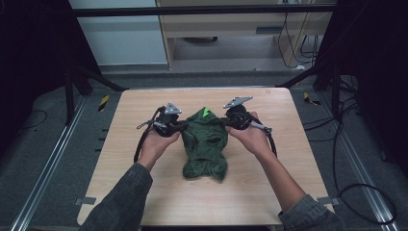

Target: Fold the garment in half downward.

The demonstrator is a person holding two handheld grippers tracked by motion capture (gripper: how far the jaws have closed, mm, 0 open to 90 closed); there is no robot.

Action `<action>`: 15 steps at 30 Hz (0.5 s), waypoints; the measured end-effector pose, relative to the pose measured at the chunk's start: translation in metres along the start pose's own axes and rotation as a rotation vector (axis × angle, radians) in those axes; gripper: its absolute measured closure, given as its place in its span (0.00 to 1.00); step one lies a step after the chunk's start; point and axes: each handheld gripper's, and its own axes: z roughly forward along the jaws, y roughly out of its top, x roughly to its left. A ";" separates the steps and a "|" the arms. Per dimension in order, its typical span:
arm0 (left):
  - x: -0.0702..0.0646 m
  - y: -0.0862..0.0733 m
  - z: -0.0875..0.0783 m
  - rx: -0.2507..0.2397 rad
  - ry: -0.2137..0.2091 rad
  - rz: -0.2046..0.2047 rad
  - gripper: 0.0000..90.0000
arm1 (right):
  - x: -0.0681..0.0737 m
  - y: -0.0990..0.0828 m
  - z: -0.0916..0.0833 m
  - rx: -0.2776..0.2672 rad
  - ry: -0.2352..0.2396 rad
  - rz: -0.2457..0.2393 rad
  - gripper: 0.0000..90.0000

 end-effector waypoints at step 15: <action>-0.023 -0.018 -0.010 0.011 -0.016 0.041 0.92 | 0.017 -0.029 -0.011 -0.004 0.016 -0.030 0.94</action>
